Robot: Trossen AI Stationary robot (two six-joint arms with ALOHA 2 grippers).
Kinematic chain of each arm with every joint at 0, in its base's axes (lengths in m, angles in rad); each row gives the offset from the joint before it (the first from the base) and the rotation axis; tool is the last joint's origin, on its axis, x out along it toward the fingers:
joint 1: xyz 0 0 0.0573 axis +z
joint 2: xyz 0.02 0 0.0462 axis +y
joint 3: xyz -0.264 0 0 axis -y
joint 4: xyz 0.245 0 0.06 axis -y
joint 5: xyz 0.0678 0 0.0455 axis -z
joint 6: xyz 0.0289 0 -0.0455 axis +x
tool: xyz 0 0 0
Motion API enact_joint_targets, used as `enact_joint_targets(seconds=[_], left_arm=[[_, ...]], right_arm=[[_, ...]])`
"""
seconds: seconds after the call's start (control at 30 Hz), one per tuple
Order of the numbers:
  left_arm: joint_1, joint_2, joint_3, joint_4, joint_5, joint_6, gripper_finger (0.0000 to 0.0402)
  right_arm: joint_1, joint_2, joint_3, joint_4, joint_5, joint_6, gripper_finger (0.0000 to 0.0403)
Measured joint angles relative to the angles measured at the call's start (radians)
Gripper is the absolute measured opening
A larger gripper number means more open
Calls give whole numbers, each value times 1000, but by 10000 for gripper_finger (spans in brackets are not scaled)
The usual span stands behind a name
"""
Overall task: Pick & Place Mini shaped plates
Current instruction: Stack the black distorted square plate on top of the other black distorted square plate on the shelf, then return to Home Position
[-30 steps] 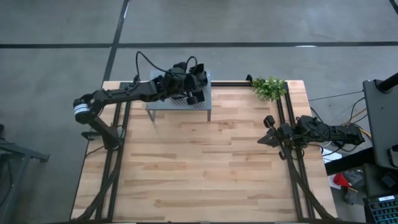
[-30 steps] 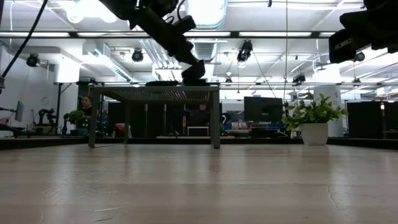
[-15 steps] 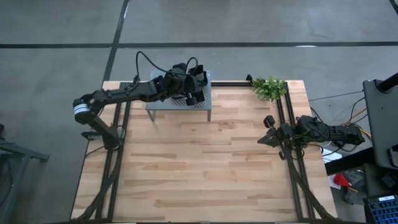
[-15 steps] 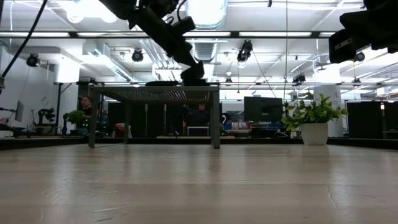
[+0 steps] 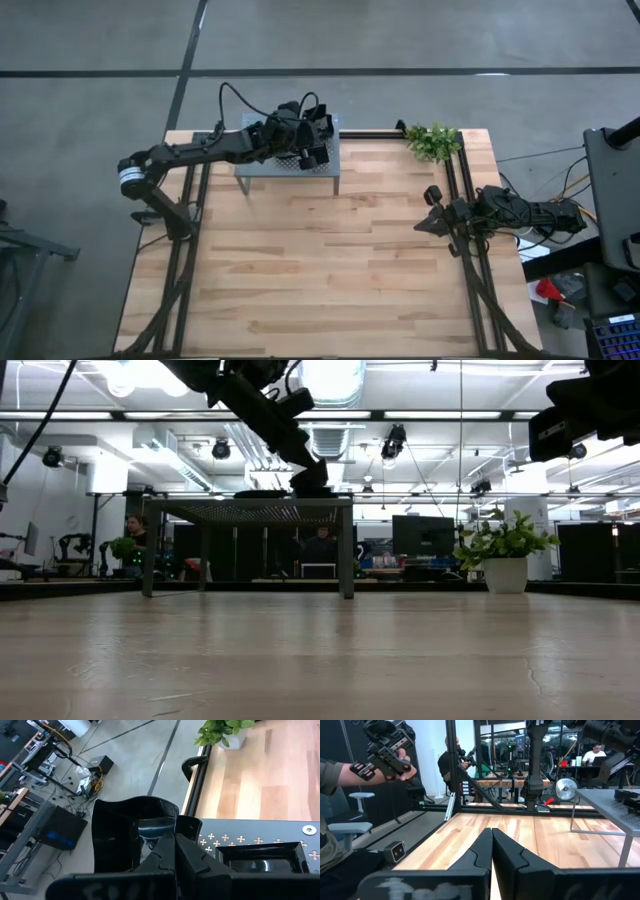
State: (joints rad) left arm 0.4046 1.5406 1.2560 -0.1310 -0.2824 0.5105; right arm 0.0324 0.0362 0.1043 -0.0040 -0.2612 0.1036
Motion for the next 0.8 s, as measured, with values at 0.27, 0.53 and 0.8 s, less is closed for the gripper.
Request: enact_joint_targets(seconds=[0.27,0.53,0.8], left_arm=[[0,0,0,0,0,-1,2],[0,0,0,0,-7,-6,77],[-1,-4,0,5,-8,-20,125]], right_arm=[[0,0,0,0,0,0,8],[0,0,0,0,0,-1,8],[0,0,0,0,0,-1,8]])
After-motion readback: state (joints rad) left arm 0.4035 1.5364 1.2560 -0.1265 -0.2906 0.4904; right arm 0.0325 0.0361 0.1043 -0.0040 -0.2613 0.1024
